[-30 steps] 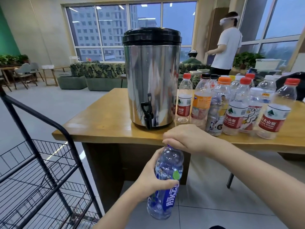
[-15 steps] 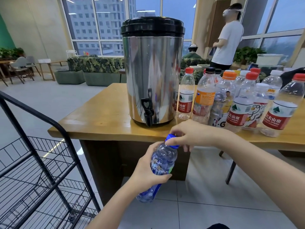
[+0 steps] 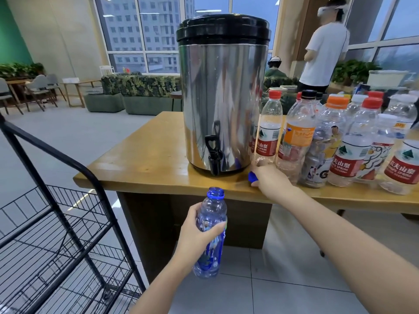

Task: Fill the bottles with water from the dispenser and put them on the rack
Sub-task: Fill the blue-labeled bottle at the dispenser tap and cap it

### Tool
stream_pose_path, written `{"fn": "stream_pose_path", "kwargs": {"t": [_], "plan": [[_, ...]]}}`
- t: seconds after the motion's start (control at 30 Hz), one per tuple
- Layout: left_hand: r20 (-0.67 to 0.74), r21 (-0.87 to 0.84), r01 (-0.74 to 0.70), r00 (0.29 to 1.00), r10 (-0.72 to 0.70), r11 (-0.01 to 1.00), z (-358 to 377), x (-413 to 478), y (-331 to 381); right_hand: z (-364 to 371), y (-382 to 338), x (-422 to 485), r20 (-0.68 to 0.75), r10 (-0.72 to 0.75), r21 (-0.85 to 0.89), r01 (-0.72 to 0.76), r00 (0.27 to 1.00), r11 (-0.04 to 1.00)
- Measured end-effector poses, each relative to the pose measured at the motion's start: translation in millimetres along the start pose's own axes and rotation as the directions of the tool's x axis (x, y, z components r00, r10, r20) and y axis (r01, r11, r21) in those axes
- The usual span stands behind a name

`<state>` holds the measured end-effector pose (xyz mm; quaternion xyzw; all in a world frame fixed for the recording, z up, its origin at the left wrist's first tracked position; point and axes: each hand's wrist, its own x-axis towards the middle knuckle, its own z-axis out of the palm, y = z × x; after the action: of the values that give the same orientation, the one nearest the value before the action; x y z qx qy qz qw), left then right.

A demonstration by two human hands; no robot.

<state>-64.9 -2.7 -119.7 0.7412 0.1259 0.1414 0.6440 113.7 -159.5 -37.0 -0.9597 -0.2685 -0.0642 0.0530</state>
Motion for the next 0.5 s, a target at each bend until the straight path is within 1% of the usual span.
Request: {"fn": "stream_pose_path", "kwargs": {"t": [0.07, 0.17, 0.27, 0.33, 0.37, 0.4, 0.43, 0.47, 0.5], "plan": [[-0.032, 0.018, 0.012, 0.999, -0.012, 1.0, -2.0, 7.8, 1.7, 8.5, 0.5, 8.4, 0.016, 0.063, 0.026, -0.063, 0.998, 0.998], [-0.067, 0.051, 0.031, 0.997, -0.028, 0.998, -1.6, 19.9, 7.9, 15.4, 3.7, 17.4, 0.024, 0.117, 0.071, -0.118, 0.993, 0.99], [-0.078, 0.064, 0.055, 0.996, -0.05, 0.996, 0.9, 31.6, 12.6, 11.6, 4.4, 18.4, 0.041, 0.127, 0.101, -0.13, 0.991, 0.986], [-0.079, 0.075, 0.067, 0.995, -0.061, 0.995, 3.2, 38.1, 14.3, 0.6, 1.1, 16.2, 0.021, 0.118, 0.067, -0.12, 0.993, 0.991], [-0.078, 0.083, 0.068, 0.995, -0.061, 0.994, 4.5, 40.4, 15.5, -7.2, -1.9, 15.4, -0.04, 0.095, 0.054, -0.092, 0.995, 0.994], [-0.075, 0.09, 0.065, 0.996, -0.058, 0.994, 6.0, 42.5, 16.5, -16.6, -5.9, 14.7, -0.136, 0.048, 0.077, -0.037, 0.99, 0.996], [-0.073, 0.095, 0.06, 0.996, -0.053, 0.994, 7.5, 43.7, 17.6, -28.2, -12.1, 13.0, -0.245, -0.008, 0.146, 0.045, 0.969, 0.988], [-0.075, 0.099, 0.055, 0.996, -0.048, 0.994, 9.0, 44.6, 18.6, -41.3, -21.0, 10.1, -0.343, -0.058, 0.242, 0.148, 0.938, 0.959], [-0.081, 0.099, 0.054, 0.996, -0.046, 0.994, 10.1, 44.9, 19.5, -55.0, -32.4, 6.4, -0.406, -0.096, 0.341, 0.248, 0.909, 0.907]]}}
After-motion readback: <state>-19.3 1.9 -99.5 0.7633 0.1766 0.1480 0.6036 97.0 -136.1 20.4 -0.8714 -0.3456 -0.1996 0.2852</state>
